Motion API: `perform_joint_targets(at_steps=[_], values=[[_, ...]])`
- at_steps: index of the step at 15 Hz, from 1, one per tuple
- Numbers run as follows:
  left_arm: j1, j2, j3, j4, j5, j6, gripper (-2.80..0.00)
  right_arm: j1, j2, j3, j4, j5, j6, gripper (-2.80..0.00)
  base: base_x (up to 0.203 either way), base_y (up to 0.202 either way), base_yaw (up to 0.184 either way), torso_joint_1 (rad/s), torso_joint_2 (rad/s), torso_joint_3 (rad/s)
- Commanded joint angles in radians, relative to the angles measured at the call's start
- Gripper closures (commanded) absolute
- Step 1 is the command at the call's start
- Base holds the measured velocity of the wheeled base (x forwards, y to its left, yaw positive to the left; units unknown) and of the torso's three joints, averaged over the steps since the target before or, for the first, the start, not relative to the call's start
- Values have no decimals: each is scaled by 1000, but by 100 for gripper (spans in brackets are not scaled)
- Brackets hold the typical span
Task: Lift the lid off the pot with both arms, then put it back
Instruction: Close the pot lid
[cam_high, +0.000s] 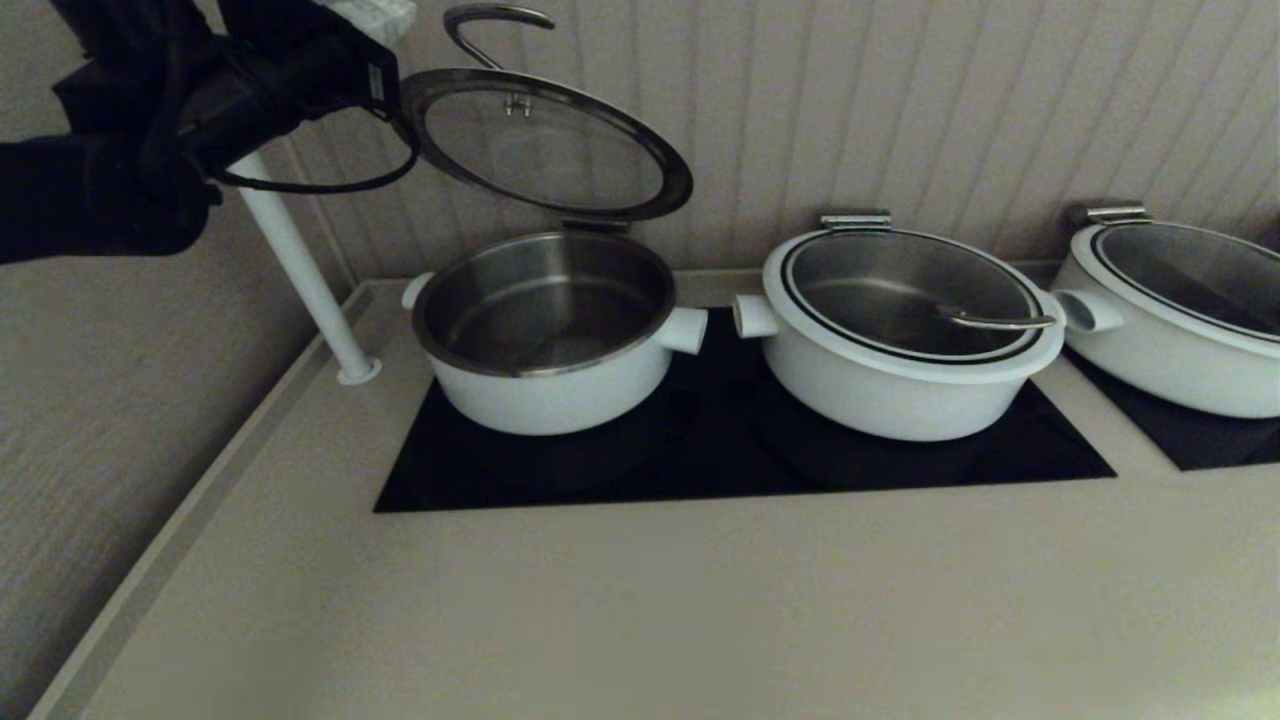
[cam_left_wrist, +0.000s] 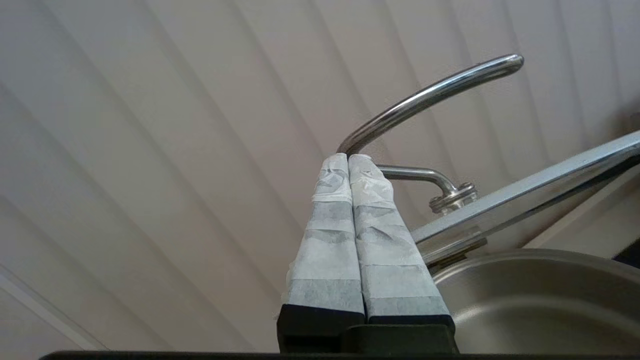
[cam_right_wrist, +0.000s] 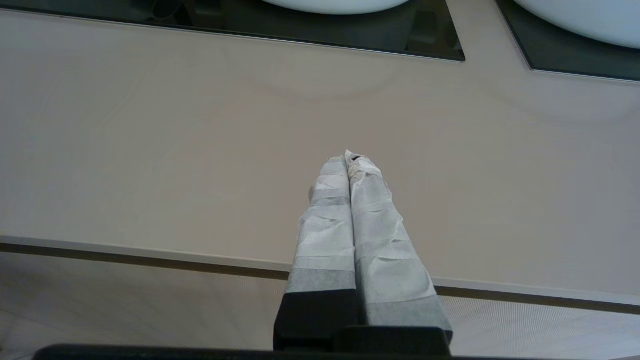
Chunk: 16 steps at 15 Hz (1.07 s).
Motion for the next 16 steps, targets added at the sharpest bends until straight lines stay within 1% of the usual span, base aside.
perform_joint_targets(at_steps=[1,6,9,16], values=[[-3,11,-4,-4,-1,9,0,0,2,0,0,1,-1,0,0,0,0,0,0,0],[-30,11,13,-1,-1,26,0,0,2,0,0,1,-1,0,0,0,0,0,0,0],[-32,11,18,-1,-1,28,0,0,2,0,0,1,-1,0,0,0,0,0,0,0],[-54,-10,83,-1,-1,43,0,0,2,0,0,1,-1,0,0,0,0,0,0,0]])
